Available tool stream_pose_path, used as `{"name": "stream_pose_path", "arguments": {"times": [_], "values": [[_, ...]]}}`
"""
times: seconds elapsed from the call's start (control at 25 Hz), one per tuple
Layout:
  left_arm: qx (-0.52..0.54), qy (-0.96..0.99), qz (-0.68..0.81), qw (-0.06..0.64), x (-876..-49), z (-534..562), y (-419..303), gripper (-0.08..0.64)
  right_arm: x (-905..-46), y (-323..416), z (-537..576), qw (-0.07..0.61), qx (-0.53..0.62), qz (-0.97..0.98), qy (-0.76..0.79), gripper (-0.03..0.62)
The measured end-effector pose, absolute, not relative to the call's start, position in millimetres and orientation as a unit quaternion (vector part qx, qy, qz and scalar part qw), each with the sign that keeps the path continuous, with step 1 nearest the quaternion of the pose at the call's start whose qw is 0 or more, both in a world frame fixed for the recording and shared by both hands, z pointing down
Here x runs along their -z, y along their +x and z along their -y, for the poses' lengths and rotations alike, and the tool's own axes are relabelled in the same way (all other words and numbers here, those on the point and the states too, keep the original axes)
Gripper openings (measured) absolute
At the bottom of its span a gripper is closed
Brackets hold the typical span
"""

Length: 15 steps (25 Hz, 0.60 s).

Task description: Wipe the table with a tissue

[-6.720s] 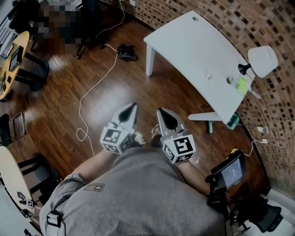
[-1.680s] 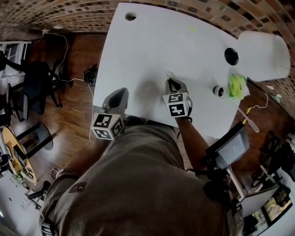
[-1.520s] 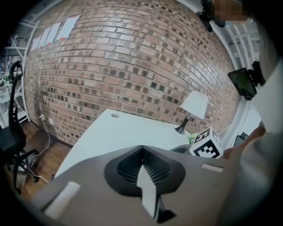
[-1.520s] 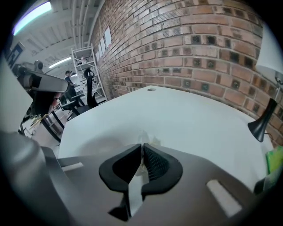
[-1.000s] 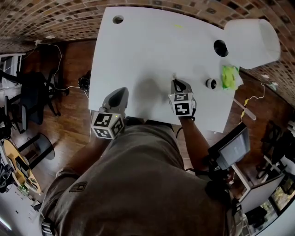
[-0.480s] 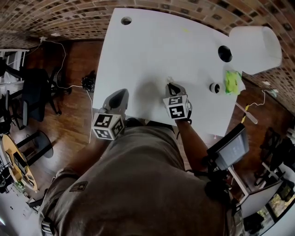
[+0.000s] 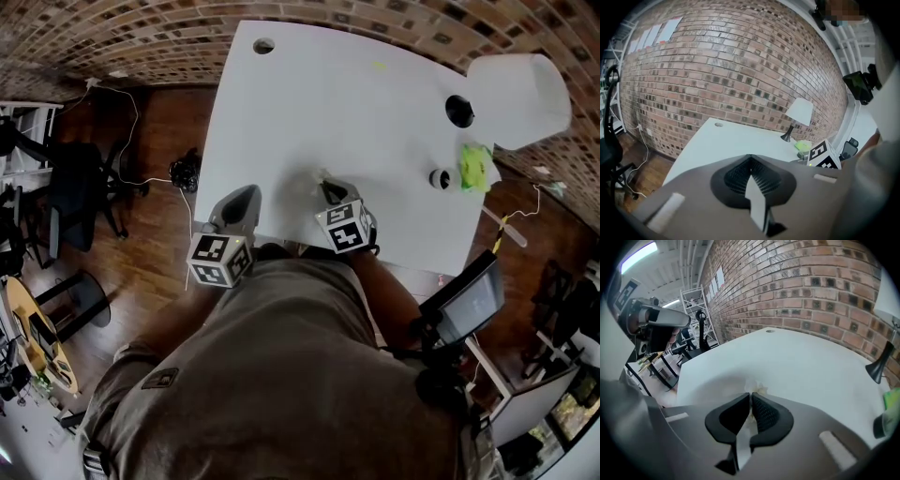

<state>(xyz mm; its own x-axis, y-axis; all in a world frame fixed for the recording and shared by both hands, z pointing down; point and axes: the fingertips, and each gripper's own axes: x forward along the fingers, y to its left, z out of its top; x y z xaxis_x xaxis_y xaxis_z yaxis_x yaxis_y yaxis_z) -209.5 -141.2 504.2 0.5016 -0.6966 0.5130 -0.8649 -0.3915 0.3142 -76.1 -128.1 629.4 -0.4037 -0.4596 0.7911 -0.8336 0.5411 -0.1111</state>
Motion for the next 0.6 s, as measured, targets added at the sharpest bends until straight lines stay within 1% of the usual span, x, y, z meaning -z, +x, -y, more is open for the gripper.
{"name": "stream_pose_path", "arguments": {"times": [0.32,0.48,0.52,0.6], "values": [[-0.150,0.858,0.410,0.272,-506.7,140.0,-168.2,0.002,-633.4,0.3,89.2,0.372,-0.285,0.735,0.490,0.029],[-0.148,0.874,0.380,0.266,-504.2,137.1,-149.7,0.002,-628.8,23.7,69.0,0.364,-0.303,0.706,0.526,0.036],[-0.147,0.877,0.374,0.264,-503.2,135.9,-146.7,0.002,-628.4,26.3,66.4,0.362,-0.305,0.702,0.531,0.050],[-0.146,0.882,0.364,0.261,-501.4,132.2,-143.8,0.002,-625.3,29.0,63.0,0.356,-0.306,0.697,0.543,0.122]]}}
